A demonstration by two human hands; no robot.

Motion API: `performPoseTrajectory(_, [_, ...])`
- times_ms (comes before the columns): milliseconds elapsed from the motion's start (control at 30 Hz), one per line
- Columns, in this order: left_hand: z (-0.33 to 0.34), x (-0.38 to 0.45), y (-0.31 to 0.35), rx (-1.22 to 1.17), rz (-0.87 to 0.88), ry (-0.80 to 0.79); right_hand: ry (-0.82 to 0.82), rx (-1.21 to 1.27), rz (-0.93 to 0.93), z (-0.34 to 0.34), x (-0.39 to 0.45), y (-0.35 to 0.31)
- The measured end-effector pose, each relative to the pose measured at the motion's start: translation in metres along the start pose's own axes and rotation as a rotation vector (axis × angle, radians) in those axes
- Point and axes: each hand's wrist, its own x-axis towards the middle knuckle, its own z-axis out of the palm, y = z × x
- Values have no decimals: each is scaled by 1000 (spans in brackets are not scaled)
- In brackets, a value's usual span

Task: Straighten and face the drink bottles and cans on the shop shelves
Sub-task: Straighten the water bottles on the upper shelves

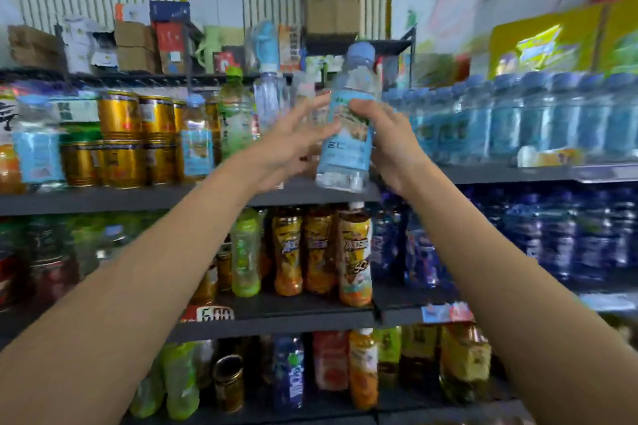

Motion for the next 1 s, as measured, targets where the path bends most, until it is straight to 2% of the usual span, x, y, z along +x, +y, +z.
performPoseTrajectory(200, [137,108,-16,151,102,98,166,-457,-140,-147,39,-33])
performPoseTrajectory(300, [173,148,-32,262,152,259,175,-781,-215,-186,63,-38])
performPoseTrajectory(367, [181,168,-45,291,175,336,152,-939,-197,-196,79,-34])
performPoseTrajectory(433, [181,182,-59,305,171,378,59,-987,-138,-202,90,-27])
performPoseTrajectory(600, [177,213,-77,463,3,386,-181,-1216,-66,-206,102,8])
performPoseTrajectory(733, [174,234,-78,912,-167,353,-228,-1266,-70,-204,106,29])
performPoseTrajectory(867, [175,235,-95,992,-187,395,-214,-1238,5,-201,108,39])
performPoseTrajectory(1000, [171,238,-104,1048,-225,406,-305,-1274,74,-196,111,48])
